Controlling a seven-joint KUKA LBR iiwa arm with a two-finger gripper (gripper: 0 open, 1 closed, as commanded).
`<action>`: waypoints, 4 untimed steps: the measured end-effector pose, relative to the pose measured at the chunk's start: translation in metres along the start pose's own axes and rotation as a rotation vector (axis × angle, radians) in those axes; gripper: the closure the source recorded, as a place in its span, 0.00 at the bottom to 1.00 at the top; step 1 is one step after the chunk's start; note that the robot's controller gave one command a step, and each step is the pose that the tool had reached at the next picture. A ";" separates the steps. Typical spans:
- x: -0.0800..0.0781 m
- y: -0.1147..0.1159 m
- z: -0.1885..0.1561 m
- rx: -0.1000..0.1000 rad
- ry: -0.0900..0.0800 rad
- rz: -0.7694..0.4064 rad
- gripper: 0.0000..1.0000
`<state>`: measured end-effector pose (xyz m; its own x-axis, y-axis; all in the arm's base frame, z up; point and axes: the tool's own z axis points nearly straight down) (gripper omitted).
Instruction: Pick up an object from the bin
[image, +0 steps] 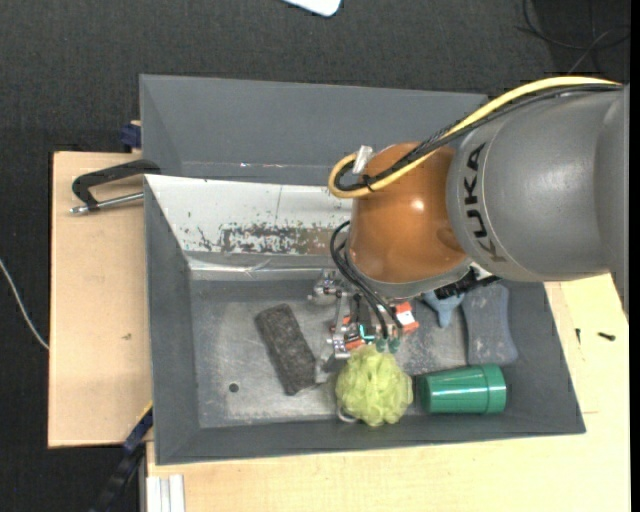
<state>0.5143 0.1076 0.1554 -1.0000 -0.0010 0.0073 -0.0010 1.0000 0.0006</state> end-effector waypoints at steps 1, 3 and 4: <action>-0.001 -0.001 -0.003 -0.001 -0.006 0.001 0.00; 0.000 -0.009 0.000 0.000 -0.007 -0.159 0.00; -0.004 -0.024 0.050 0.001 -0.016 -0.305 0.00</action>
Offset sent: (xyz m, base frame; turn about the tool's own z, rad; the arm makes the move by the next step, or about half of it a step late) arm -0.0153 -0.0254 -0.0854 -0.3809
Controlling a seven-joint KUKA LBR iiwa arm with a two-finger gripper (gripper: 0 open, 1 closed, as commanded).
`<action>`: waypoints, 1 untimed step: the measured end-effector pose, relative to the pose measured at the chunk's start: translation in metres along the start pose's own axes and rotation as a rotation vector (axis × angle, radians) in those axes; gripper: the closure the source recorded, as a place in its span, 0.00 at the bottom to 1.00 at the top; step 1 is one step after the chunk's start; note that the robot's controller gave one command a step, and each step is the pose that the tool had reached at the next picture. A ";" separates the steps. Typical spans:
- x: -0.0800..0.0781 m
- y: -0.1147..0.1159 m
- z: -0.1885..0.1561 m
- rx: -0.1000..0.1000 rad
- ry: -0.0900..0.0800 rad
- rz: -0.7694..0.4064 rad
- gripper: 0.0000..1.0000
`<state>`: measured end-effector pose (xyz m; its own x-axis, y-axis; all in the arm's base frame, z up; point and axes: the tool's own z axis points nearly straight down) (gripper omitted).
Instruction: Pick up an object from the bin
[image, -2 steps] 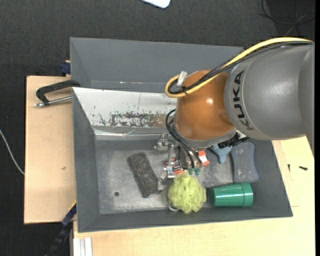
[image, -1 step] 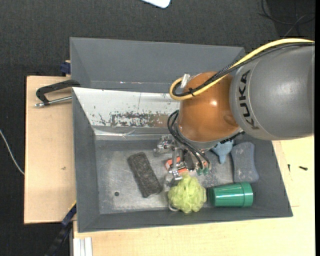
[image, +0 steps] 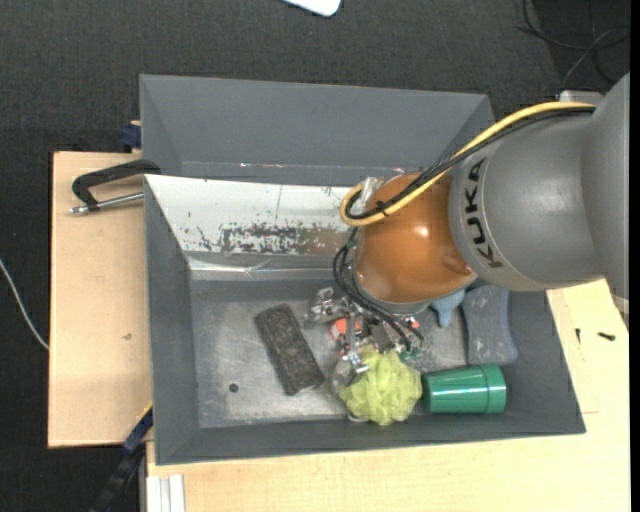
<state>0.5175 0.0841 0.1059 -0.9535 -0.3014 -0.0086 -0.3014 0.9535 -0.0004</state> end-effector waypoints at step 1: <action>-0.032 0.087 0.031 0.007 0.009 -0.152 1.00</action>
Offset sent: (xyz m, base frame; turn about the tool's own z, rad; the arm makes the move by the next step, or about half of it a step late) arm 0.0000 0.0000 0.0000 0.0000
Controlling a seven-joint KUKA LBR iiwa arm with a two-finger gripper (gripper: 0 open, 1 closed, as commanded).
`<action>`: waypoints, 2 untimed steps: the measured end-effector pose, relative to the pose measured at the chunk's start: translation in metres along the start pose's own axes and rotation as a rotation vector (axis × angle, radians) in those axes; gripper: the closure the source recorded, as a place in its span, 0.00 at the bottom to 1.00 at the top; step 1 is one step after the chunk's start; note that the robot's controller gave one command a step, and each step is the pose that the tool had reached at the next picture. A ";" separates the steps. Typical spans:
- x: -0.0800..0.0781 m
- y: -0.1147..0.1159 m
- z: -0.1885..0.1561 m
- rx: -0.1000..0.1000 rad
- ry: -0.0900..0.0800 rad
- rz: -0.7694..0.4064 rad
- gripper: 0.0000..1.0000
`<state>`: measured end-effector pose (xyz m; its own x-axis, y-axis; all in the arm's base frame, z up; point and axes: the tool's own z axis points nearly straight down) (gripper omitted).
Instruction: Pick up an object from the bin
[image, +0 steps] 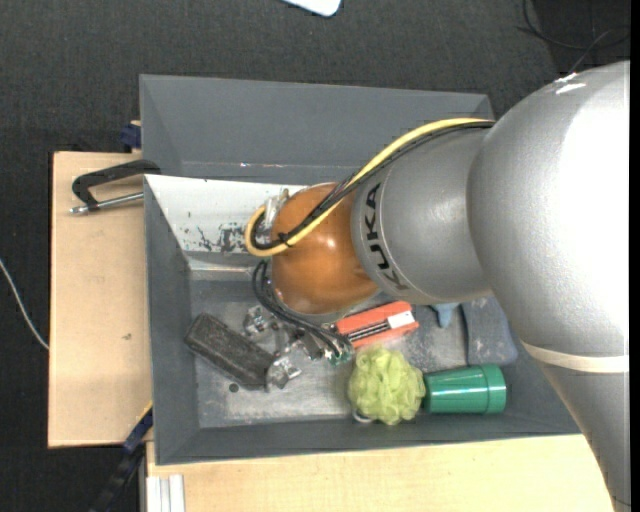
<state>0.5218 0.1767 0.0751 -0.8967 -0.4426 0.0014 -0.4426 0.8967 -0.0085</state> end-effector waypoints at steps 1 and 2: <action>0.000 0.000 0.000 0.000 0.000 0.000 1.00; -0.006 -0.023 -0.161 -0.007 -0.012 -0.022 1.00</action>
Offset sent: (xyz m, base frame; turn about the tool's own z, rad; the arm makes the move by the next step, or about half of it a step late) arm 0.0127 -0.0180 0.1574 -0.0235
